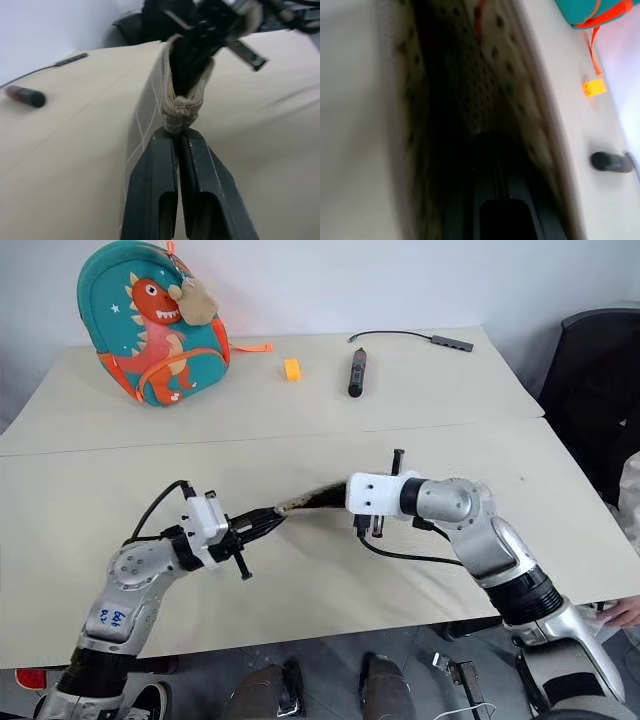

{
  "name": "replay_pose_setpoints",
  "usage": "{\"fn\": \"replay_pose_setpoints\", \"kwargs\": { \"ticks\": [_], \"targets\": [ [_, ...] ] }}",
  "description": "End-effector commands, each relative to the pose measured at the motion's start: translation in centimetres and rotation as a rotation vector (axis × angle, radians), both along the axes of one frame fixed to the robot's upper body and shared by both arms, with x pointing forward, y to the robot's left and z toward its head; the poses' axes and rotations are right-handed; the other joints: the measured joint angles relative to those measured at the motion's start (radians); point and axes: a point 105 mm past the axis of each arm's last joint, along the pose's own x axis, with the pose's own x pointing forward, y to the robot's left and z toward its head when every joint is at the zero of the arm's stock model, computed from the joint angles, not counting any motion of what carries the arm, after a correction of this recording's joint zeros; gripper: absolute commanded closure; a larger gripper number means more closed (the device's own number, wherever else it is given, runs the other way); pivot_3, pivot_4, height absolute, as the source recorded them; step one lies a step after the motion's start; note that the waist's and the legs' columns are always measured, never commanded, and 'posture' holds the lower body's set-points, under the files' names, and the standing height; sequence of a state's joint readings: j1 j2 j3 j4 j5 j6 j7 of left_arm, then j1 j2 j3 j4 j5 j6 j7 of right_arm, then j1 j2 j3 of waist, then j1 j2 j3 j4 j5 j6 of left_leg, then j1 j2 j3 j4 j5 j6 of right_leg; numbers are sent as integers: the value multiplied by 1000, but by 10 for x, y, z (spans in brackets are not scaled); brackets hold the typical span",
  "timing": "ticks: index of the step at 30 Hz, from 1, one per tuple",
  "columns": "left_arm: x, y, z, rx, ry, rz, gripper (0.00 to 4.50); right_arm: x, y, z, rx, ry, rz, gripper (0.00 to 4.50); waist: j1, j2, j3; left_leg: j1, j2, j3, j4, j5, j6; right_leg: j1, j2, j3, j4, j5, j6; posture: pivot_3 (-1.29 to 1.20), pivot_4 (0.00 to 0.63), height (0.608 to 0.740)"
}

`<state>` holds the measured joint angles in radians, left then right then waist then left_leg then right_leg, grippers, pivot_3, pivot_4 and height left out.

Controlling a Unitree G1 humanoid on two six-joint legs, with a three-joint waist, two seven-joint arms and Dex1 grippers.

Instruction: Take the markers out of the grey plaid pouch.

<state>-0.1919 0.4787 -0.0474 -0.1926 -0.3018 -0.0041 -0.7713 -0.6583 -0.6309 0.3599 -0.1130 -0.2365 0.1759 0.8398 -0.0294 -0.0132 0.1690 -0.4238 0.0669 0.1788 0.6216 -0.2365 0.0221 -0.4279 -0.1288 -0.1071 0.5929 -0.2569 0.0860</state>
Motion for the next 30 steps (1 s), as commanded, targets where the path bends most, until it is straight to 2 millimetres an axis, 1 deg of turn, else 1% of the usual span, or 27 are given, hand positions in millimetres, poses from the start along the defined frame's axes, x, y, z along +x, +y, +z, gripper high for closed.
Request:
{"fn": "replay_pose_setpoints", "kwargs": {
  "ticks": [1,2,6,9,10,11,13,14,17,19,20,21,22,24,26,30],
  "targets": [
    [-10,-14,20,-58,-63,-71,4500,-1,6,3,-25,6,-19,4102,1,0,0,0,0,0,0,0,0,0,0,0,0,0,0,0,150,740],
    [-11,-14,20,-68,-56,-69,4500,0,4,1,-32,14,-30,3874,1,0,0,0,0,0,0,0,0,0,0,0,1,0,0,0,150,740],
    [-10,-9,19,-74,-47,-48,4500,5,-3,6,-21,18,-67,2518,2,0,0,-1,-1,0,1,0,1,0,-1,0,1,0,0,0,150,740],
    [-6,-4,22,-105,-45,-22,4500,1,-1,11,-16,46,-51,1525,1,0,0,-1,-1,0,2,0,1,1,-1,0,1,0,0,0,150,740],
    [-5,-3,23,-109,-45,-20,4500,-1,0,13,-9,61,-45,1112,1,0,0,-1,0,0,2,0,1,1,0,0,1,0,0,0,150,740],
    [-5,-2,23,-115,-42,-18,4500,-2,2,17,-6,52,-41,876,0,0,0,-1,0,0,2,0,1,0,0,0,1,0,0,0,150,740],
    [-3,2,23,-154,-21,-4,4500,-2,6,25,-2,38,-31,248,0,0,0,-1,0,0,2,0,1,0,0,0,1,0,0,0,150,740],
    [-3,4,23,-174,-12,0,4500,-3,6,27,-5,35,-29,42,0,0,0,-1,0,0,2,0,1,0,0,0,1,0,0,0,150,740],
    [-2,9,23,-219,18,4,4500,-4,7,28,-14,39,-26,42,1,0,0,-1,1,-1,3,0,0,0,1,0,2,0,0,0,150,740],
    [-2,16,22,-247,44,3,4500,-16,17,30,60,133,18,42,1,0,0,-1,1,-1,3,0,0,0,0,0,2,0,0,0,150,740],
    [-1,19,22,-255,50,7,4500,-18,22,37,119,153,29,42,1,0,0,-1,0,-1,3,0,1,0,0,0,2,0,0,0,150,740],
    [-1,20,23,-276,66,-9,4500,-19,24,40,141,159,30,216,0,0,0,-1,1,-1,3,0,1,0,0,0,2,0,0,0,150,740],
    [-1,21,24,-291,78,-16,4500,-18,23,40,122,145,26,436,0,0,0,-1,1,-1,4,0,1,0,0,0,2,0,0,0,150,740],
    [-1,21,26,-297,79,-31,4500,-18,22,39,104,136,24,974,0,0,0,-1,1,-1,4,-1,1,0,0,0,2,0,0,0,150,740],
    [-3,20,26,-303,97,-47,4500,-19,21,37,92,144,29,1647,2,0,0,-1,0,-1,5,-1,1,1,0,-1,2,0,0,0,150,740],
    [-6,16,26,-312,115,-90,4500,-24,22,30,30,164,53,1647,2,0,0,-1,0,-1,5,-1,1,1,-1,-1,2,0,0,0,150,740]
  ]
}}
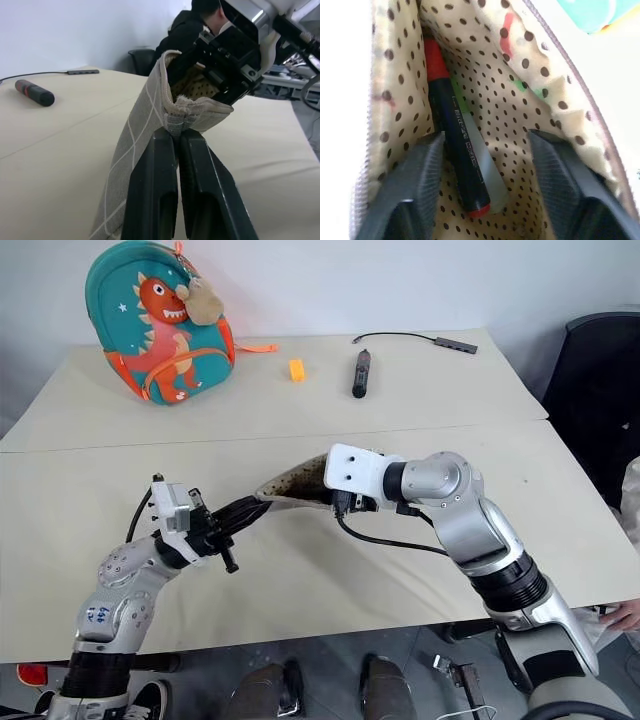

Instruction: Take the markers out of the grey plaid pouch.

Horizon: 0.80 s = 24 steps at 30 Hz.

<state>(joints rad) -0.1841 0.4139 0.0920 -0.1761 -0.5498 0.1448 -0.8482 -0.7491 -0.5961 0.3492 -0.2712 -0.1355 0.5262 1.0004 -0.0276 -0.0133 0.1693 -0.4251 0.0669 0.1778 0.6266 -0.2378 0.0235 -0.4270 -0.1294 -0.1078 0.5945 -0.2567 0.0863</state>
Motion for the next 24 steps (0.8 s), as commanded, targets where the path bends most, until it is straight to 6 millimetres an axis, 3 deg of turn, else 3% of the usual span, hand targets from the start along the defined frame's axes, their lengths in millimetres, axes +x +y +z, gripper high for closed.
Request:
{"fn": "replay_pose_setpoints", "kwargs": {
  "ticks": [1,4,8,14,20,24],
  "targets": [
    [-8,-6,10,-24,-22,-71,4500,-4,3,9,-53,-56,41,1647,0,0,0,0,0,0,0,0,0,0,0,0,0,0,0,0,150,740],
    [-12,-9,9,-1,-34,-104,4500,5,6,11,-82,-97,31,1647,-4,0,0,0,0,0,0,0,0,-1,0,0,0,0,0,0,150,740],
    [-12,-14,15,-4,-46,-134,4500,22,1,-24,-220,-110,-1,1647,-5,0,0,0,2,0,0,0,-1,-1,2,0,0,0,0,0,150,740],
    [-14,-20,10,13,-38,-145,4500,20,7,-42,-262,-122,45,1647,-3,0,0,-1,0,1,1,0,-2,-1,1,0,0,0,0,0,150,740],
    [-19,-29,8,-12,-6,-190,4500,27,16,-50,-201,-135,35,1647,-6,0,0,-1,1,1,2,-1,-1,-1,1,0,0,1,1,0,150,740],
    [-18,-27,7,-11,-1,-179,4500,38,17,-71,-167,-171,-9,1647,-7,0,0,-1,2,1,2,0,-3,-1,3,0,1,1,1,0,150,740]
  ]
}}
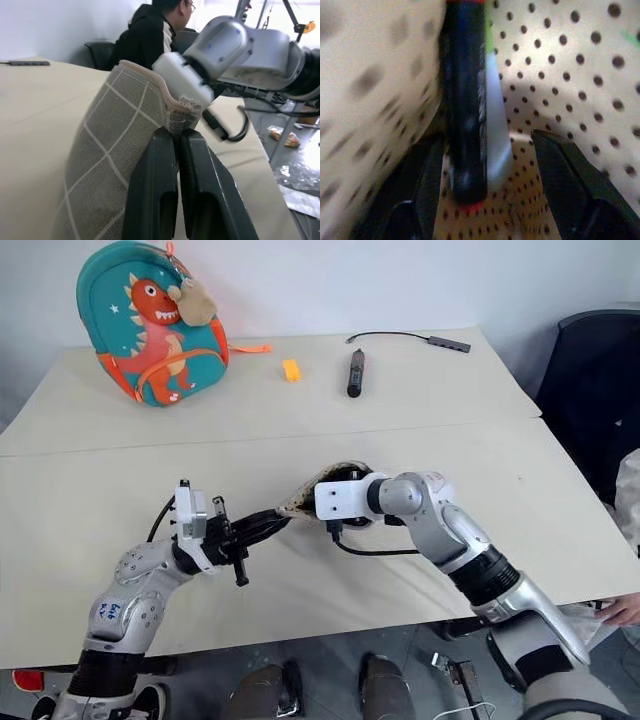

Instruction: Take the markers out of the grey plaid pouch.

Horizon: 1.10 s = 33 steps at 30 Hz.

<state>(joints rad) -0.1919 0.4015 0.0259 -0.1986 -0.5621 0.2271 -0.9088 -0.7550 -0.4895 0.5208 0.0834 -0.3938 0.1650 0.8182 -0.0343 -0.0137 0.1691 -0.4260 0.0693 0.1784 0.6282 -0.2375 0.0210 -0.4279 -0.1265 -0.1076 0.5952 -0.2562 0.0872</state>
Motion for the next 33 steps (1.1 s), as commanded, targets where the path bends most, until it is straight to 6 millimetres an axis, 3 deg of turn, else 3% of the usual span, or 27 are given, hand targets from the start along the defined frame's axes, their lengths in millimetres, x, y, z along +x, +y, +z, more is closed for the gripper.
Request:
{"fn": "replay_pose_setpoints", "kwargs": {
  "ticks": [1,3,8,10,17,22,25,28,30,33],
  "targets": [
    [-8,-3,16,-26,-71,-29,4500,6,-1,-14,32,-16,-31,1647,-1,0,0,0,0,0,0,0,0,0,0,0,0,0,0,0,150,740],
    [-8,-2,16,-26,-72,-25,4500,9,0,-8,90,-12,-47,2010,-4,0,0,0,0,0,0,0,0,0,0,0,0,0,0,0,150,740],
    [-8,0,12,-12,-71,-2,4500,6,0,2,95,-27,-19,3495,-5,0,0,0,0,0,0,0,0,0,0,0,1,0,0,0,150,740],
    [-6,2,10,8,-75,24,4500,1,-2,8,106,-13,-10,3846,-5,0,0,0,0,0,0,0,0,0,0,0,1,0,0,0,150,740],
    [3,11,2,68,-108,116,4500,-30,-9,49,158,43,89,3845,5,0,0,0,0,0,0,-1,1,0,-1,0,0,0,0,0,150,740],
    [12,14,1,100,-159,179,4500,-40,-13,72,169,41,110,3845,6,0,0,0,0,0,0,-1,1,0,-3,0,0,0,0,0,150,740],
    [14,12,5,94,-184,186,4500,-34,-18,77,114,-2,98,3845,6,0,0,0,0,0,0,-1,1,0,-3,0,-1,0,-1,0,150,740],
    [15,4,11,68,-203,175,4500,-32,-16,63,61,20,104,3845,6,0,0,0,0,0,-1,-1,1,0,-3,0,-2,0,0,0,150,740],
    [17,0,13,55,-207,180,4500,-35,-8,64,112,43,112,3846,6,0,0,0,0,0,-1,-1,1,0,-2,0,-2,0,-1,0,150,740],
    [14,-7,1,169,-258,170,4500,-43,1,72,195,68,149,3846,5,0,0,-1,0,0,-1,-2,1,0,-2,0,-2,0,-1,0,150,740]
  ]
}}
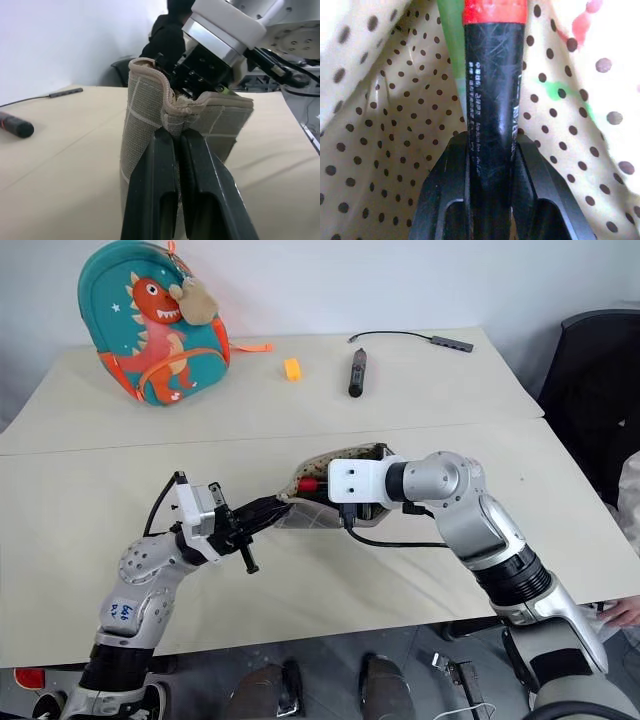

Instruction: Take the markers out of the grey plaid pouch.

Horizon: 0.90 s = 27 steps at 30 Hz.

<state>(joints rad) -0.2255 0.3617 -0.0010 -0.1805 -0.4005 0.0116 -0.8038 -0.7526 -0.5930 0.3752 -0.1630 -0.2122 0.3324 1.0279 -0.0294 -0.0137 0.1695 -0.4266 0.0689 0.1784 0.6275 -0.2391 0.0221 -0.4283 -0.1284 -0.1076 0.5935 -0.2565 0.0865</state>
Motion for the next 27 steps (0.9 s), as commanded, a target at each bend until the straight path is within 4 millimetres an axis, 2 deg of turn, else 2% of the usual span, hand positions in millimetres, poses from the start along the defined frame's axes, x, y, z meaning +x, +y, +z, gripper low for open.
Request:
{"fn": "replay_pose_setpoints", "kwargs": {
  "ticks": [1,4,6,9,15,19,22,26,27],
  "targets": [
    [0,-3,-17,141,-36,35,4500,-18,19,26,139,-4,90,3846,1,0,0,0,0,0,0,0,0,0,1,0,0,0,0,0,150,740],
    [-11,-5,-33,272,-105,-6,4500,-5,7,24,115,-21,11,3846,1,0,0,0,-1,0,1,0,1,0,0,0,0,0,0,0,150,740],
    [-16,-5,-36,292,-123,-33,4500,5,-5,11,76,-17,-48,3846,1,0,0,0,-1,0,0,-1,1,0,-1,0,0,0,0,0,150,740],
    [-23,-8,-39,349,-187,-85,4500,7,-11,-10,55,28,-73,3846,3,0,0,0,0,0,0,-1,1,0,-1,0,-1,0,0,0,150,740],
    [-30,-9,-42,379,-215,-147,4500,12,-11,-16,75,21,-92,3846,-2,0,0,0,0,0,-1,-1,1,0,-2,0,-2,0,0,0,150,740],
    [-34,-10,-44,393,-241,-165,4500,22,-20,-18,111,33,-191,3846,0,0,0,0,2,1,-1,-1,-1,-1,-1,0,-2,0,-1,0,150,740],
    [-34,-10,-49,407,-226,-170,4500,13,-14,-24,118,95,-149,3846,0,0,0,0,3,1,-1,-1,-1,-1,-1,0,-2,-1,-1,0,150,740],
    [-22,-3,-41,353,-213,-77,4500,1,-13,-19,111,93,-56,3847,1,0,0,0,3,1,-1,-2,-1,0,-1,0,-2,-1,-1,0,150,740],
    [-17,-1,-34,294,-194,-40,4500,0,-15,-18,108,87,-51,3847,1,0,0,0,2,1,-1,-2,-1,0,-1,0,-2,0,-1,0,150,740]
  ]
}}
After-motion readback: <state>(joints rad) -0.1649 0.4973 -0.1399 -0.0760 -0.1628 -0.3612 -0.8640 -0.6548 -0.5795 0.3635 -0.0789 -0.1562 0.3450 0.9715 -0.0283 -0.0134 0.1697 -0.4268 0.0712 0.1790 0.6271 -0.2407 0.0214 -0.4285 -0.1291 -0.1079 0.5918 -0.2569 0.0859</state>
